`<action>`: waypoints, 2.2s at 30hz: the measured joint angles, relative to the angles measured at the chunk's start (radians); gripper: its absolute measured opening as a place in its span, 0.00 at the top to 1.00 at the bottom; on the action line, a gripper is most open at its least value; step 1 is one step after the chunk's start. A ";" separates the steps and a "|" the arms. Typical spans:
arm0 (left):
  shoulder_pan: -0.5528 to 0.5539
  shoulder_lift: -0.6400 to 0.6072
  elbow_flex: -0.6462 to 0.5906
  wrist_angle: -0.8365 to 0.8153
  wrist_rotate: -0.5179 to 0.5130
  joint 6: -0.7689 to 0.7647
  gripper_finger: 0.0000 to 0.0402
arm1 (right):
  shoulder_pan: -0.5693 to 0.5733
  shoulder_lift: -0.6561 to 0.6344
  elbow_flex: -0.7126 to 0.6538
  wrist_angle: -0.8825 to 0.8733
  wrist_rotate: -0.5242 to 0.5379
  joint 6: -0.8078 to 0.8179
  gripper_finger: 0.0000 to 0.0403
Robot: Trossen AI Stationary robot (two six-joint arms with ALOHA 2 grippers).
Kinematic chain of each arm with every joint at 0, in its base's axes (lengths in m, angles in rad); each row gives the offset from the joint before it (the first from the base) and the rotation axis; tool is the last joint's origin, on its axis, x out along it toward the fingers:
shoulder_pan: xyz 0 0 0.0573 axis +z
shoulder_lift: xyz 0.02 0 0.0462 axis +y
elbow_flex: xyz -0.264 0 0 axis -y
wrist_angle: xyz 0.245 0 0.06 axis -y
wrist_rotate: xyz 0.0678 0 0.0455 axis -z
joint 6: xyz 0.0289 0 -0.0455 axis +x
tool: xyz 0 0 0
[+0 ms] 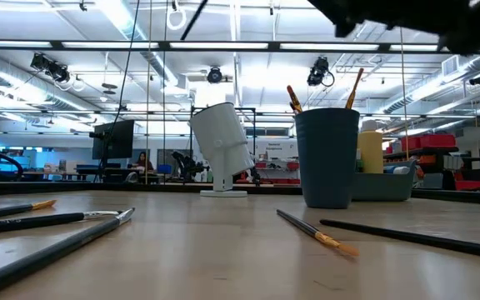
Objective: Pick & Place Paint Supplies
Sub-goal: Put the silver paintbrush into the blue cup
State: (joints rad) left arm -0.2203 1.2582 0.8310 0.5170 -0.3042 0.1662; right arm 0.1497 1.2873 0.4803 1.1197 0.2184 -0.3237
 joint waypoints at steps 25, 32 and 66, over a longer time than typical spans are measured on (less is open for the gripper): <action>0.046 0.151 0.000 0.318 0.114 0.052 0.99 | -0.013 0.093 0.264 -0.333 -0.105 0.193 0.54; 0.069 0.152 0.000 0.321 0.114 0.052 0.99 | -0.013 0.126 0.264 -0.255 -0.131 0.239 0.54; 0.069 0.151 0.000 0.291 0.111 0.052 0.91 | -0.005 0.042 0.358 -0.624 0.034 0.177 0.96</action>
State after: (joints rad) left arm -0.1509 1.4090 0.8307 0.8077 -0.1927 0.2180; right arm 0.1449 1.3298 0.8387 0.4953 0.2524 -0.1471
